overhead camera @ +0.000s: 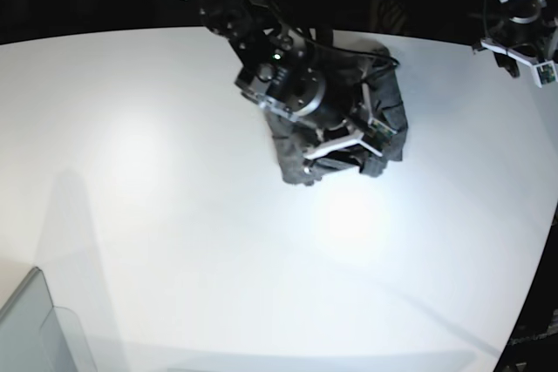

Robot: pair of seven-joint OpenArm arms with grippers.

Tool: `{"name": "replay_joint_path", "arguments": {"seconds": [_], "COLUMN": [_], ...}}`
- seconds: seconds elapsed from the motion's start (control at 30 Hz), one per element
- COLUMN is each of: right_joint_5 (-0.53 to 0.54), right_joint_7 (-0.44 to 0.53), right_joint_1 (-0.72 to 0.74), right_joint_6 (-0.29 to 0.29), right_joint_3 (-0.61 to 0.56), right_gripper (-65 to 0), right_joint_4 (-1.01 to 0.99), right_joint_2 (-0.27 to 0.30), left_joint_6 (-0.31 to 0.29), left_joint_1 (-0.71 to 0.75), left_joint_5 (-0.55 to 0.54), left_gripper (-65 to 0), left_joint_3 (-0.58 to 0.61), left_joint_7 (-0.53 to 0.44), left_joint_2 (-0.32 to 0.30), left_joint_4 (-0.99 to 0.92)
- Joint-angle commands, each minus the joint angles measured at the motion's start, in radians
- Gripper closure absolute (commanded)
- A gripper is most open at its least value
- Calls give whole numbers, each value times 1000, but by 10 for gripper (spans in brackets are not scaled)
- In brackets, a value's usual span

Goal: Layout the t-shirt on the table in an organized manner, then fold the t-shirt properly
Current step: 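Grasp the collar end with the right gripper and fold it onto the bundle, then press the folded bundle flat with the right gripper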

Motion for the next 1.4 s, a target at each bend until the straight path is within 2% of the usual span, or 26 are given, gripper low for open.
{"name": "replay_joint_path", "arguments": {"seconds": [0.0,0.1,0.23,0.37,0.47,0.67,0.77,0.97,1.03,1.17,1.37], "right_joint_5": [14,24,136,208,212,208,205,205,205,208,212], "right_joint_7": [28,30,30,30,30,117,119,116,116,117,126], "right_joint_1": [27,56,116,150,162,154,153,32,-17,-103,-176], "right_joint_6": [-6,-6,-6,-6,-6,-6,-7,-7,-7,-7,-7], "right_joint_3": [-3,-9,-19,-39,-81,-144,-79,198,249,260,258], "right_gripper": [0,0,-1,-104,-188,-252,-270,-333,-355,-386,-402], "right_joint_4": [-1,-31,-74,-104,-107,-104,-79,41,77,108,113], "right_joint_2": [-11,-11,-11,-11,-11,-11,-11,-11,16,68,68], "left_joint_6": [7,7,7,7,7,7,7,7,7,7,7], "left_joint_1": [16,22,22,22,22,16,16,5,-15,-30,-46], "left_joint_5": [-1,-1,-1,-1,-1,-1,-1,-1,-1,-1,-1], "left_gripper": [-322,-322,-322,-322,-322,-322,-322,-322,-322,-322,-322], "left_joint_3": [-6,-6,-6,-6,-6,-4,-4,5,5,5,5], "left_joint_7": [-24,-24,-24,-24,-24,-24,-24,-25,-25,-25,-25], "left_joint_2": [-9,-9,-9,-9,-9,-9,-9,-9,-9,-10,-10], "left_joint_4": [15,15,15,15,15,15,13,-33,-50,-76,-77]}}
